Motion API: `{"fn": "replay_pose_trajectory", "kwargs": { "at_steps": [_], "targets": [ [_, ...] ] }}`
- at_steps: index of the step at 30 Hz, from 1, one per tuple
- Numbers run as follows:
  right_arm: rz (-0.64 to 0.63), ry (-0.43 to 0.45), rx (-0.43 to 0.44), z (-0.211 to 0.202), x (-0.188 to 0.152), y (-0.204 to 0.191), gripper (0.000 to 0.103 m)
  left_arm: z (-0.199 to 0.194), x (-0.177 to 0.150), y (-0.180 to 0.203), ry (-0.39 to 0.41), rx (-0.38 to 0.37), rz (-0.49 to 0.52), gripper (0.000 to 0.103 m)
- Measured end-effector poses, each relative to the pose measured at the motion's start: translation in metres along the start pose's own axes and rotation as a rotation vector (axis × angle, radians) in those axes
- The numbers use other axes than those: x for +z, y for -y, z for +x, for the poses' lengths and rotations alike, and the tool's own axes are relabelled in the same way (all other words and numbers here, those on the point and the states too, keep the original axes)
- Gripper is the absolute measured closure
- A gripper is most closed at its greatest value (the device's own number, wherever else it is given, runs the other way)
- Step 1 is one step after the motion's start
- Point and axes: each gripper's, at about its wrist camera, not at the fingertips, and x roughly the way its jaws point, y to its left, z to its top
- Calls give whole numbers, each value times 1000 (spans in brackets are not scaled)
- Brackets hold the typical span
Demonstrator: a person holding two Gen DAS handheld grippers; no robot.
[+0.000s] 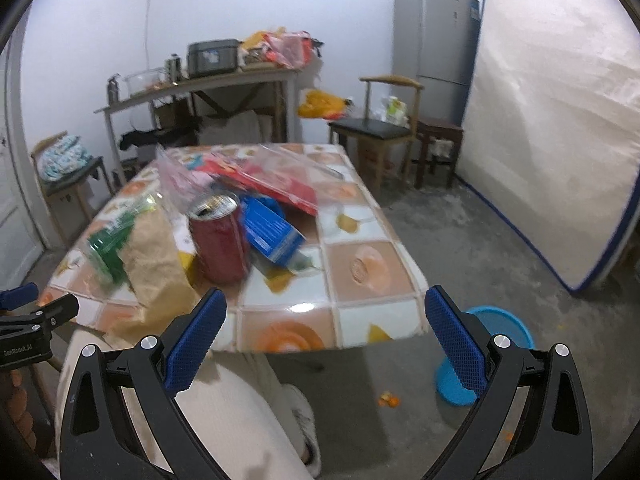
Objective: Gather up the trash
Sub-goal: 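Reach the left tool to the brown paper towel and close on it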
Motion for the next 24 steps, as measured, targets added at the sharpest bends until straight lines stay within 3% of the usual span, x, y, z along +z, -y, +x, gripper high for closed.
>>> {"fn": "replay_pose_trajectory", "kwargs": {
  "at_steps": [4, 5, 6, 7, 8, 14, 20, 24],
  "targets": [
    [2, -16, 32, 13, 4, -4, 8, 11, 0, -15, -11, -107, -14, 6],
    [3, -29, 38, 18, 4, -3, 8, 13, -1, -19, -1, -178, -20, 6],
    [4, -43, 43, 23, 3, -3, 8, 15, -3, -22, 12, -308, -35, 6],
    [5, -51, 44, 26, 3, -3, 8, 18, -4, -24, 10, -382, -56, 6],
    [6, -64, 46, 31, 2, -3, 8, 21, -4, -24, 0, -404, -70, 6],
    [30, -129, 48, 55, -6, 4, 8, 39, 0, -2, -10, -385, 34, 6],
    [60, -176, 64, 78, -11, 10, 8, 45, -16, 55, 111, -227, 466, 6],
    [71, -197, 78, 87, -15, 12, 8, 65, -28, 75, 83, -172, 589, 18]
  ]
}}
